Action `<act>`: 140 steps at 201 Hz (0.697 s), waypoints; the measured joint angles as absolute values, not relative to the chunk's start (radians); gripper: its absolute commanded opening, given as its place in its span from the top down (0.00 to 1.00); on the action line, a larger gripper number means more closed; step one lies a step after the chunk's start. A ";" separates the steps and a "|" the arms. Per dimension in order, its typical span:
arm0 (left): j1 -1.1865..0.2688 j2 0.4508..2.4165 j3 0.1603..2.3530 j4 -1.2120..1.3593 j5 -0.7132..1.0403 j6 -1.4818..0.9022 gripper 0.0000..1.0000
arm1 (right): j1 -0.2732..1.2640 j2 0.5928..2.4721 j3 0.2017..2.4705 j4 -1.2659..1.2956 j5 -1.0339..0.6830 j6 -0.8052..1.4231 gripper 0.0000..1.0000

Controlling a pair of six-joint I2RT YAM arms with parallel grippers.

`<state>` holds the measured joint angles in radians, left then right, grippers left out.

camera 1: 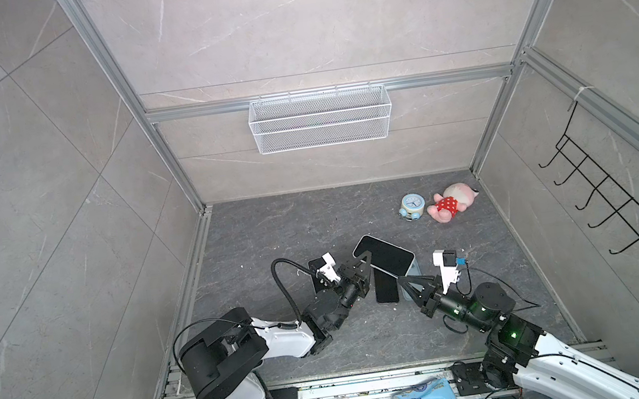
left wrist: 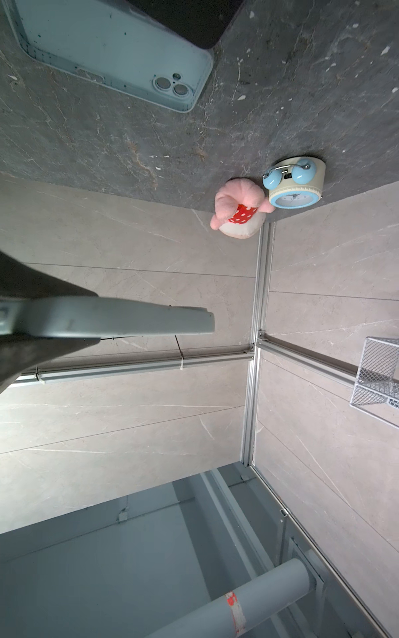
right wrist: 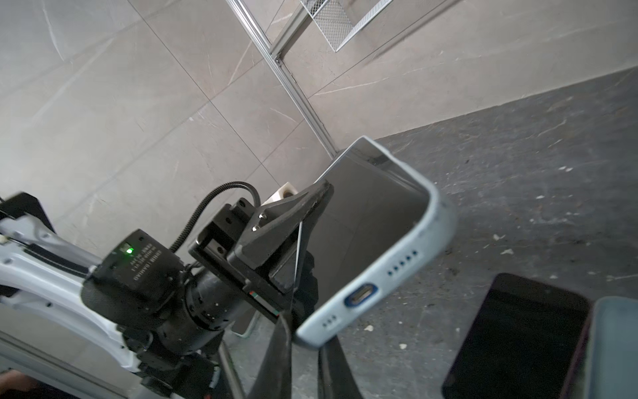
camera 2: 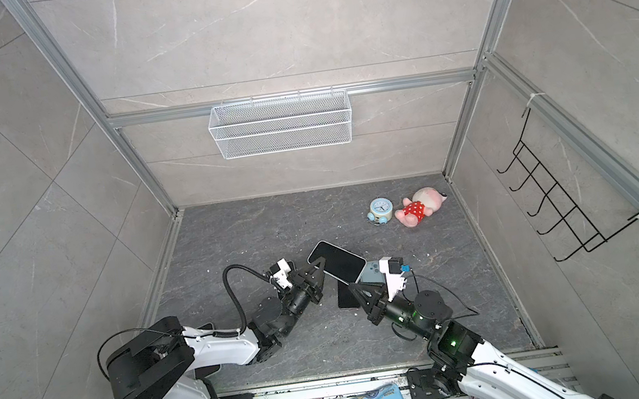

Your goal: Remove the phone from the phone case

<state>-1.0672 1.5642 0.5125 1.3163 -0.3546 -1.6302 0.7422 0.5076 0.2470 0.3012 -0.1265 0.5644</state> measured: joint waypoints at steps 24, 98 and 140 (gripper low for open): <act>-1.066 1.570 0.519 1.316 -0.375 -1.647 1.00 | 0.746 0.508 0.248 0.293 -0.099 0.432 1.00; -1.084 1.571 0.532 1.313 -0.331 -1.647 1.00 | 0.745 0.435 0.235 0.236 0.091 0.185 1.00; -1.085 1.570 0.531 1.310 -0.328 -1.647 1.00 | 0.745 0.362 0.233 0.178 0.133 0.216 0.74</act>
